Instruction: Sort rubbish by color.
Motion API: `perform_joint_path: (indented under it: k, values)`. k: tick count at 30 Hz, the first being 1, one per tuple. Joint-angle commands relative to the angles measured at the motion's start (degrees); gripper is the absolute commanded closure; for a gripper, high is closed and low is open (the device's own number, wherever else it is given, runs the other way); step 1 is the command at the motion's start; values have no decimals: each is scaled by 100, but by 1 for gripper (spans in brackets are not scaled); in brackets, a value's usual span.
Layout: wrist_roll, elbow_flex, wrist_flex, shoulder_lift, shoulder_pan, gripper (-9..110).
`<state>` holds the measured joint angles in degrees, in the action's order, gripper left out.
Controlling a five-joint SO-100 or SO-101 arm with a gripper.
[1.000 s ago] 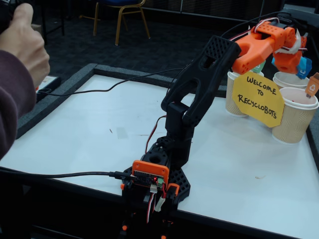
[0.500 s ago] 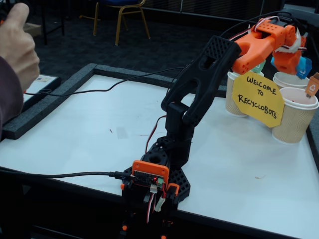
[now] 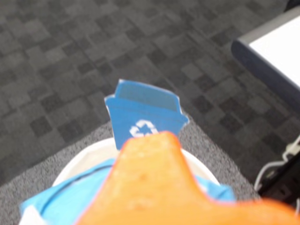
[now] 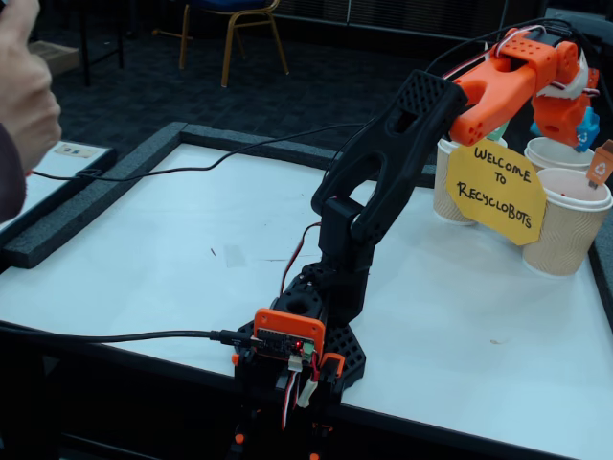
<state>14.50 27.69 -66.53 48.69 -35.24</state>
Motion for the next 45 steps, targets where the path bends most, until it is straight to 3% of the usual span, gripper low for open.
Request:
perform_joint_path:
  k: [1, 10, 15, 45]
  values:
    - [105, -721, -35, 703, -158, 92]
    - [105, -536, -132, 1002, -158, 91]
    - [35, 18, -176, 1802, -149, 99]
    - [26, 6434, -747, 8218, 694, 101]
